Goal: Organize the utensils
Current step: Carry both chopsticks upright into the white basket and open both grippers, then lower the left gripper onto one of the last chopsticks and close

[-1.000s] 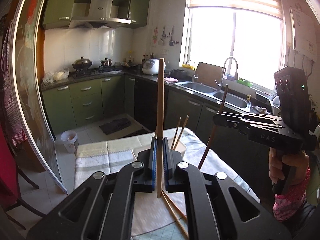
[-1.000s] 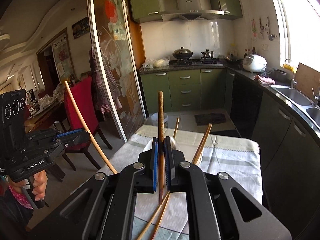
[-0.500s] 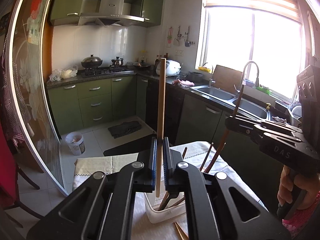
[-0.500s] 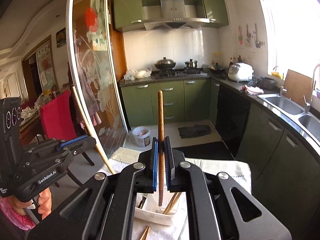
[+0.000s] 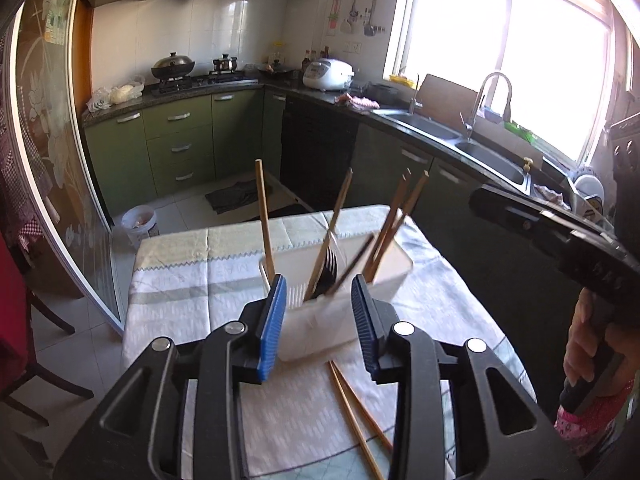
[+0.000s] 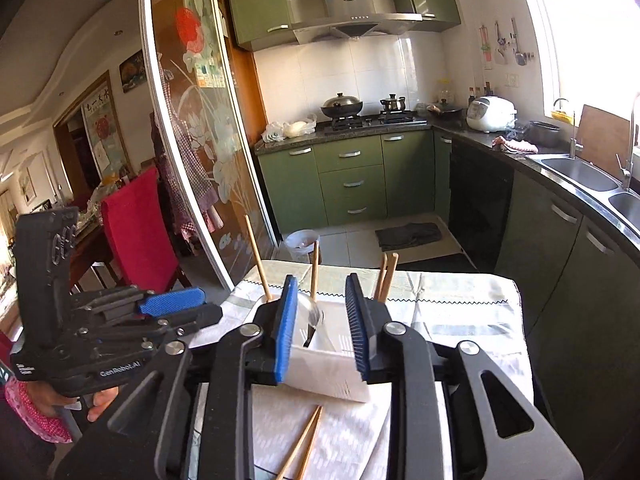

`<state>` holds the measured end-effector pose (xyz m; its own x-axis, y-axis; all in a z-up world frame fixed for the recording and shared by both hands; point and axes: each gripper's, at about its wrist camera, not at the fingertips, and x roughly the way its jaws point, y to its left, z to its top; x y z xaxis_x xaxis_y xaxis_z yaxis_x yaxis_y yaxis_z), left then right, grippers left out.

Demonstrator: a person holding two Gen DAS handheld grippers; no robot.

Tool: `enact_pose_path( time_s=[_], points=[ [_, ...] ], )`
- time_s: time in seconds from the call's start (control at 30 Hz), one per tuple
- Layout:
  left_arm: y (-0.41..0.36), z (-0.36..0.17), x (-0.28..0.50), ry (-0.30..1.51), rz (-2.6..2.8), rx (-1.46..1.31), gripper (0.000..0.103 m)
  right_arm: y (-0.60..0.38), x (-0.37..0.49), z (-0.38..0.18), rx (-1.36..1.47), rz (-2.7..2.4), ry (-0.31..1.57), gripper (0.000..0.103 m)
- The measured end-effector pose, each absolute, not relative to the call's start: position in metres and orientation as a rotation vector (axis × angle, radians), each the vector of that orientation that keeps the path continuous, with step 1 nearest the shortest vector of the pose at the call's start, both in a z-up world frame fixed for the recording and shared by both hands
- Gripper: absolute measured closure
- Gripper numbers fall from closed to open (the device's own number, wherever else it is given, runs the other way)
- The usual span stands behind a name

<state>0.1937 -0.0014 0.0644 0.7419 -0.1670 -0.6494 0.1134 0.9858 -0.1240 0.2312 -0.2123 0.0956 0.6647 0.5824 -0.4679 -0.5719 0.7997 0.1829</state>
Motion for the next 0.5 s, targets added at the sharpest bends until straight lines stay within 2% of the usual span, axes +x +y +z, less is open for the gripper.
enact_pose_path(
  time_s=[0.23, 0.37, 0.47, 0.5],
  points=[
    [-0.036, -0.037, 0.192, 1.136, -0.186, -0.08, 0.07, -0.269, 0.175, 0.056, 0.112, 0.654, 0.572, 0.068],
    [-0.051, -0.08, 0.207, 1.244, -0.14, -0.042, 0.07, -0.297, 0.164, 0.02, 0.195, 0.651, 0.638, 0.061],
    [-0.051, -0.098, 0.22, 1.281, -0.092, -0.063, 0.08, -0.314, 0.161, -0.004, 0.253, 0.652, 0.688, 0.061],
    [-0.052, -0.101, 0.222, 1.283, -0.082, -0.072, 0.08, -0.319, 0.161, -0.01, 0.27, 0.648, 0.699, 0.061]
  ],
)
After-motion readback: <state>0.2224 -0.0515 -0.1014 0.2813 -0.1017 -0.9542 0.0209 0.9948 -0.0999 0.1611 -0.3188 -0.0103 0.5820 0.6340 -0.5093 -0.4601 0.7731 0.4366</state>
